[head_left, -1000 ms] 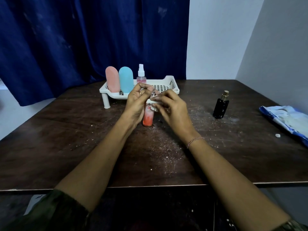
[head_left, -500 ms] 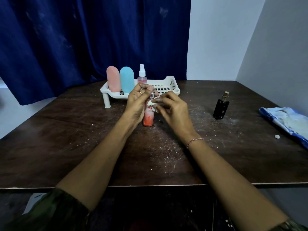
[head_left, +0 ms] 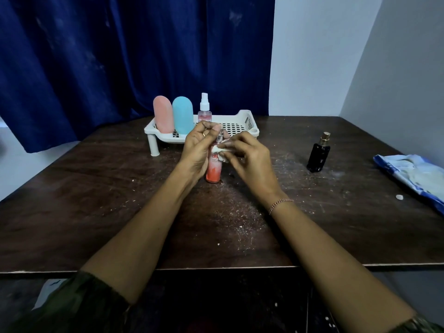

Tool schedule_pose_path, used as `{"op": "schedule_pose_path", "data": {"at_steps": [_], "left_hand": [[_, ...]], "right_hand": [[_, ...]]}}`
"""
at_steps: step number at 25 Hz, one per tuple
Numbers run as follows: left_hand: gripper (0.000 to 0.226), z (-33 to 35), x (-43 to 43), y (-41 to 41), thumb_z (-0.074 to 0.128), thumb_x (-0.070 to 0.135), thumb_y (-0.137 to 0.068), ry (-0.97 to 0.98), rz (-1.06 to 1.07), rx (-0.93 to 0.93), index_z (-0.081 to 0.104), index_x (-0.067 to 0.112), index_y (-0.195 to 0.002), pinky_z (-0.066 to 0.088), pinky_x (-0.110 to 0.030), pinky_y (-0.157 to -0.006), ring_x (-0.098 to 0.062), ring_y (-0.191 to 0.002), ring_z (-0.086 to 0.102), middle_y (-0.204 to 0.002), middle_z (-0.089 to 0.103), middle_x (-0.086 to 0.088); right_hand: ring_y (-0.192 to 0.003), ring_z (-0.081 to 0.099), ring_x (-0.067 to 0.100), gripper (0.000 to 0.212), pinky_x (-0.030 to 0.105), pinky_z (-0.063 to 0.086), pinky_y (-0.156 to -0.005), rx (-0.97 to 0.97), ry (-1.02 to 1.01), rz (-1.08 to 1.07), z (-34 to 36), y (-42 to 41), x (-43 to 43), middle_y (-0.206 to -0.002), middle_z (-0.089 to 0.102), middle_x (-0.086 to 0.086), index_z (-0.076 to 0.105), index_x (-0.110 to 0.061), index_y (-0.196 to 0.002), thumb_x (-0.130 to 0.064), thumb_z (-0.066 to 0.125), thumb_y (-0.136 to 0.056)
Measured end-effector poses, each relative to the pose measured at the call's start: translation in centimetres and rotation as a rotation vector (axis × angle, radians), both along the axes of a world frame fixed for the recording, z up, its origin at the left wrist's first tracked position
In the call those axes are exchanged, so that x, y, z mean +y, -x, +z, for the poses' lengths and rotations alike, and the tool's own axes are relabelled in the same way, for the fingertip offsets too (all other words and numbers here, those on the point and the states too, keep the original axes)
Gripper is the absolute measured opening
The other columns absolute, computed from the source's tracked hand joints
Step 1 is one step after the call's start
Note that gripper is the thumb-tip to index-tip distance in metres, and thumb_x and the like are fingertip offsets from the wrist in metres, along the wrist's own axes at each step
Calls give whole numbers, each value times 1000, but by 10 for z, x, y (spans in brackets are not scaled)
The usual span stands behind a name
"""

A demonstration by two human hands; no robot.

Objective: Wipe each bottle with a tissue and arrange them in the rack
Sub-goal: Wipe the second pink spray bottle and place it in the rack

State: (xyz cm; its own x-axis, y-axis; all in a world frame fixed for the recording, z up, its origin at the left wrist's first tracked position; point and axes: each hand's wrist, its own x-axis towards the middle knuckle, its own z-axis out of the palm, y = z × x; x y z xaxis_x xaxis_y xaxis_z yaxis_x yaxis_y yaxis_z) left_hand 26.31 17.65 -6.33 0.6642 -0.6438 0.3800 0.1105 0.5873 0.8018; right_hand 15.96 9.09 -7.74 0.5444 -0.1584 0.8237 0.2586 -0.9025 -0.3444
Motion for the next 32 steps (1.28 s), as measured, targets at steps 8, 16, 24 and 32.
{"op": "schedule_pose_path", "data": {"at_steps": [8, 16, 24, 32], "left_hand": [[7, -2, -3, -2, 48, 5, -91, 16, -35, -1, 49, 10, -86, 55, -27, -56, -13, -60, 64, -67, 68, -3], [6, -4, -2, -10, 52, 10, -90, -17, 43, 53, 51, 12, -85, 55, -26, -64, -11, -63, 62, -67, 66, -1], [11, -2, 0, -11, 49, 7, -93, -19, 61, 60, 49, 14, -85, 56, -33, -75, -7, -68, 61, -78, 59, -3], [11, 1, 0, -5, 49, 4, -92, -31, 70, 80, 48, 12, -84, 56, -26, -59, -8, -63, 62, -72, 61, -3]], "right_hand": [[-84, 59, 4, 18, 14, 50, -79, -25, -174, -33, 1, 1, -6, -92, 63, -3, 71, -10, -94, -4, 72, -77], [-81, 61, 12, 16, 28, 54, -78, 152, -41, -9, -3, 0, -2, -90, 66, 4, 71, -7, -90, -7, 75, -75], [-77, 59, 12, 15, 30, 52, -76, 345, -52, -2, -6, -1, -6, -87, 67, 2, 71, -10, -83, -9, 78, -70], [-83, 59, 11, 17, 24, 52, -77, 171, -8, -10, -2, -1, -1, -92, 64, 4, 67, -9, -90, -11, 75, -75]]}}
